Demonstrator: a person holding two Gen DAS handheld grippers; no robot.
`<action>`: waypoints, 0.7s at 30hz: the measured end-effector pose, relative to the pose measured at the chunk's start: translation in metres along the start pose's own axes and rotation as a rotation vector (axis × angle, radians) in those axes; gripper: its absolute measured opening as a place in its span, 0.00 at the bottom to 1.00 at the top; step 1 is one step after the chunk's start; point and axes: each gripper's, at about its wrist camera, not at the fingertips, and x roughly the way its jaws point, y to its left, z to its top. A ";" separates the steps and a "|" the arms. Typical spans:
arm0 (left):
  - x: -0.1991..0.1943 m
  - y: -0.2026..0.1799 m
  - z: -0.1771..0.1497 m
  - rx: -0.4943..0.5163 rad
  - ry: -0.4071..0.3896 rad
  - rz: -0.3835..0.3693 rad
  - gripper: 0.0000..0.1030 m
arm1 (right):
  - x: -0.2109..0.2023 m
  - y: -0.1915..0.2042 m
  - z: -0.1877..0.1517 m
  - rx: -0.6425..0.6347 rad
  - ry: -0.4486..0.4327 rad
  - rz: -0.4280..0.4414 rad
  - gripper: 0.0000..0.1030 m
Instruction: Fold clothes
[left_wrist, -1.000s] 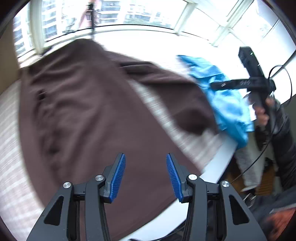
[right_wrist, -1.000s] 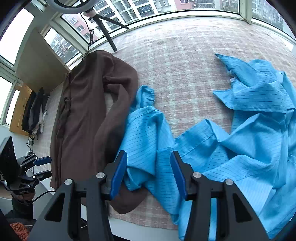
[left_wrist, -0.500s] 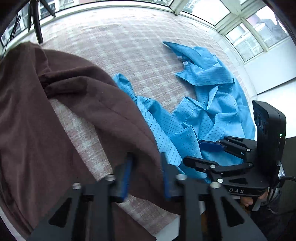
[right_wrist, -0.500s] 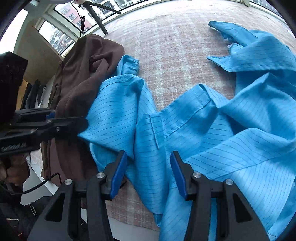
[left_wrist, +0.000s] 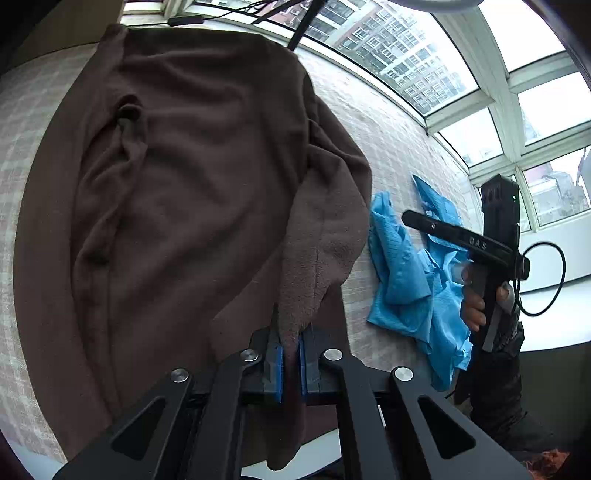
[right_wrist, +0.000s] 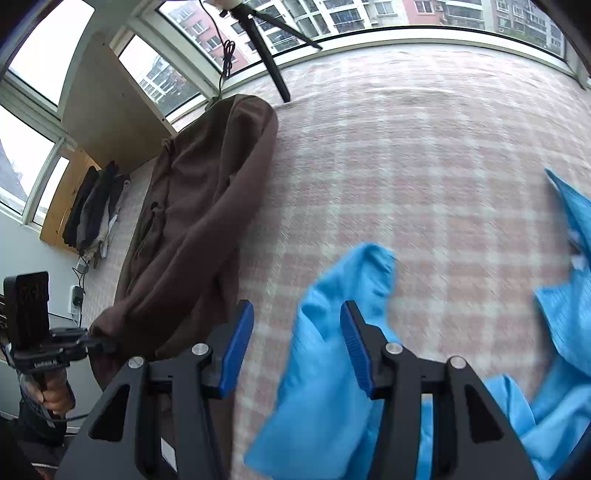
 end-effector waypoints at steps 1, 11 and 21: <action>0.002 0.005 0.000 -0.005 0.001 0.011 0.06 | 0.013 0.004 0.010 -0.006 0.006 0.018 0.47; -0.011 0.018 -0.011 0.120 -0.020 0.242 0.39 | 0.072 0.022 0.044 0.061 0.023 0.228 0.28; -0.005 0.037 -0.020 0.138 0.055 0.239 0.40 | -0.005 0.011 0.064 0.044 -0.108 -0.043 0.03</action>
